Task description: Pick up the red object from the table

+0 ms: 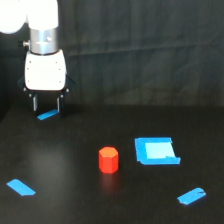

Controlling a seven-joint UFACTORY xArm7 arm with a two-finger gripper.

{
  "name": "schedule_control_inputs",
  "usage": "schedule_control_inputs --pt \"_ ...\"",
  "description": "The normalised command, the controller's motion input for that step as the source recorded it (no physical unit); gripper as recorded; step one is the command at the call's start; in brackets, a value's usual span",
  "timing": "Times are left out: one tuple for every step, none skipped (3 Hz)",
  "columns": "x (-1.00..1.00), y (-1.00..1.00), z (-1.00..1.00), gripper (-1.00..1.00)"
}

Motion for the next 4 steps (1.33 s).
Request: schedule_control_inputs --pt "-0.06 -0.13 0.06 0.97" --pt "0.3 -0.39 -0.15 0.92" --pt "0.74 -0.64 -0.11 1.0" --pt "0.81 -0.77 0.02 1.0"
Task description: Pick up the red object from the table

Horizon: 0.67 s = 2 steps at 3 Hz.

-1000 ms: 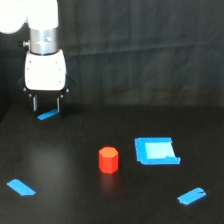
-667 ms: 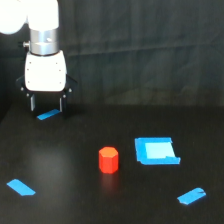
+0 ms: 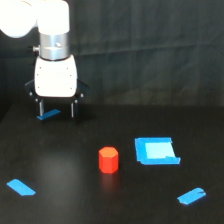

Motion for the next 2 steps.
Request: schedule_control_inputs --pt "0.94 -0.83 -0.11 1.0" --pt "0.85 -0.83 -0.19 0.92"
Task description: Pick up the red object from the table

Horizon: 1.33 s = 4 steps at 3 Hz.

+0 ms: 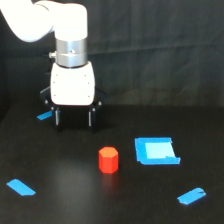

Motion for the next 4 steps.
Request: schedule_control_inputs --pt "0.65 -0.88 -0.19 0.99" --pt "0.68 -0.9 -0.15 0.97" --pt "0.44 -0.96 -0.13 1.0" --pt "0.14 -0.94 -0.12 1.0"
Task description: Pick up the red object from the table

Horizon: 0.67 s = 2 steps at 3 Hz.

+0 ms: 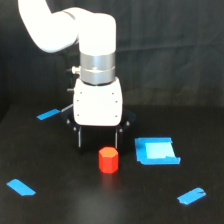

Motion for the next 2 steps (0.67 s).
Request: schedule_control_inputs --pt "0.02 -0.77 -0.1 1.0" --pt "0.0 -0.53 -0.2 0.69"
